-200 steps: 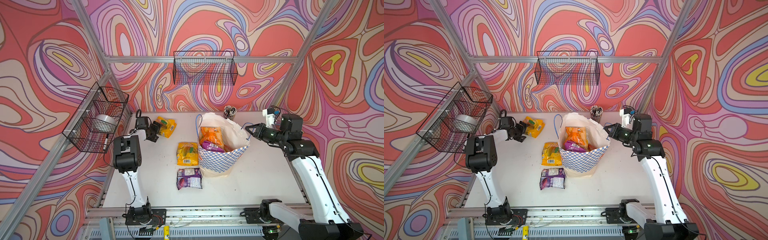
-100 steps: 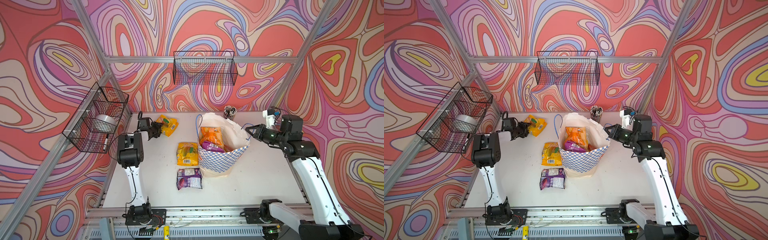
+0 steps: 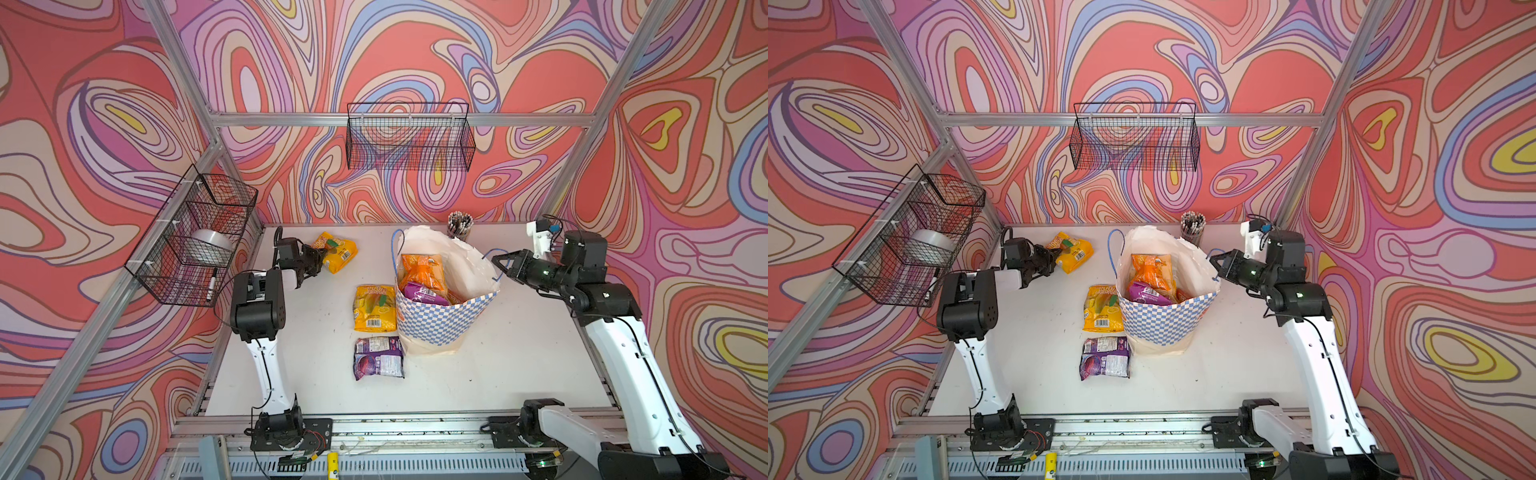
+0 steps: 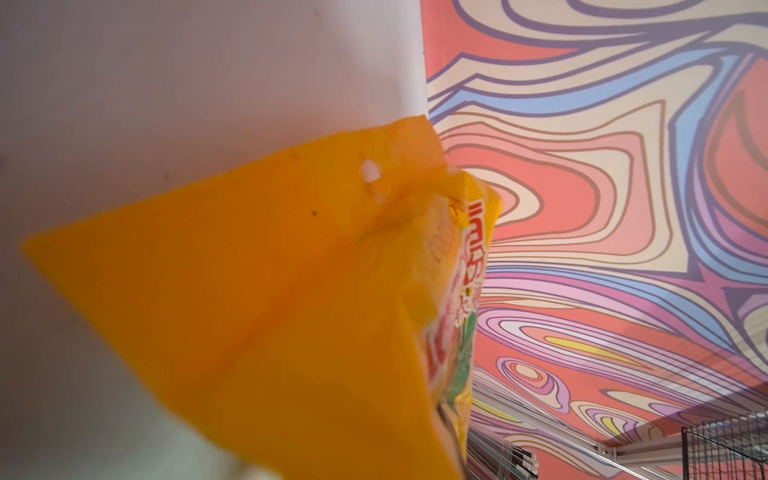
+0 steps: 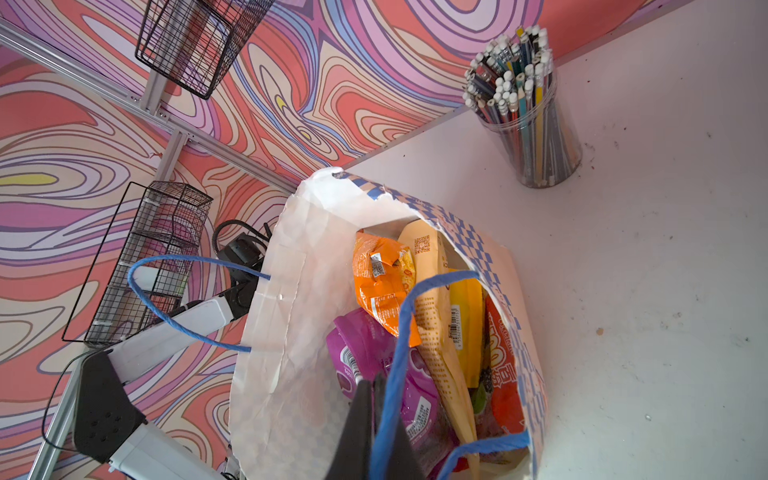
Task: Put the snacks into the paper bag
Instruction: 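Reach the left gripper to the yellow LOT100 pack and grasp it, then lift the yellow LOT100 pack with the left gripper toward the bag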
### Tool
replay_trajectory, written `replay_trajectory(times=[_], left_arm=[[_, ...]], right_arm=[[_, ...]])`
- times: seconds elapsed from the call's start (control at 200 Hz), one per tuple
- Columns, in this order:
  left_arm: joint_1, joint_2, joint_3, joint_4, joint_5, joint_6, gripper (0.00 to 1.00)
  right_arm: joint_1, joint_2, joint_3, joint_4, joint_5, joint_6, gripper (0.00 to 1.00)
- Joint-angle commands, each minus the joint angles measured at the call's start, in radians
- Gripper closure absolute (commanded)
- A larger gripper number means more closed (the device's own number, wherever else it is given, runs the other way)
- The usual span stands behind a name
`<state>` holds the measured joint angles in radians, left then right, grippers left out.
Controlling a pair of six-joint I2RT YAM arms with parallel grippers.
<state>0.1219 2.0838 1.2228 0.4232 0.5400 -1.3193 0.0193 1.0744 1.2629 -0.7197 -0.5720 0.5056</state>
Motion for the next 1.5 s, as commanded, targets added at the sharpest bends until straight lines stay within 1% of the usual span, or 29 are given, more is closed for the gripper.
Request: replay_trajectory(times=[0.0,0.095,0.16,0.476,0.641,0.761,0.791,0.856,0.911,1.012,1.057,1.137,1.212,1.287,1.352,1.422,1.492], left_arm=[[0.010,-0.138,-0.023,-0.027,-0.007,0.022,0.90],[0.010,-0.244,-0.060,-0.045,-0.010,0.046,0.91],[0.010,-0.330,-0.074,-0.088,-0.029,0.079,0.91],[0.008,-0.747,-0.025,-0.432,-0.107,0.315,0.93],[-0.003,-0.909,0.067,-0.606,-0.088,0.448,0.93],[-0.021,-0.984,0.148,-0.679,-0.047,0.511,0.94],[-0.028,-0.999,0.173,-0.719,-0.044,0.528,0.94],[-0.056,-1.025,0.226,-0.747,-0.029,0.560,0.94],[-0.095,-1.040,0.268,-0.756,-0.022,0.579,0.94],[-0.203,-1.040,0.355,-0.773,-0.033,0.627,0.94],[-0.267,-1.026,0.397,-0.780,-0.039,0.653,0.94],[-0.410,-0.990,0.465,-0.797,-0.069,0.722,0.94],[-0.537,-0.939,0.522,-0.808,-0.091,0.794,0.94],[-0.646,-0.869,0.584,-0.839,-0.115,0.859,0.94],[-0.716,-0.794,0.644,-0.883,-0.130,0.901,0.95],[-0.773,-0.714,0.703,-0.925,-0.133,0.943,0.95],[-0.828,-0.636,0.764,-0.983,-0.166,1.001,0.95]], right_arm=[[0.002,-0.011,-0.003,-0.005,0.010,-0.016,1.00],[0.002,-0.011,0.001,-0.004,0.008,-0.018,1.00],[0.002,-0.011,0.003,-0.006,0.008,-0.018,1.00],[0.002,-0.009,0.021,-0.020,0.013,-0.040,1.00],[0.002,-0.006,0.030,-0.022,0.020,-0.052,1.00],[0.001,0.001,0.040,-0.021,0.028,-0.062,1.00],[0.002,0.005,0.043,-0.019,0.029,-0.063,1.00],[0.002,0.012,0.051,-0.013,0.029,-0.065,1.00],[0.002,0.019,0.057,-0.010,0.030,-0.067,1.00],[0.001,0.024,0.064,-0.004,0.031,-0.067,1.00],[0.002,0.025,0.068,-0.002,0.033,-0.067,1.00],[0.002,0.028,0.076,-0.005,0.031,-0.065,1.00],[0.002,0.027,0.080,-0.010,0.031,-0.065,1.00],[0.001,0.024,0.082,-0.011,0.032,-0.062,1.00],[0.002,0.022,0.083,-0.018,0.031,-0.062,1.00],[0.002,0.017,0.083,-0.022,0.033,-0.062,1.00],[0.002,0.012,0.078,-0.024,0.034,-0.061,1.00]])
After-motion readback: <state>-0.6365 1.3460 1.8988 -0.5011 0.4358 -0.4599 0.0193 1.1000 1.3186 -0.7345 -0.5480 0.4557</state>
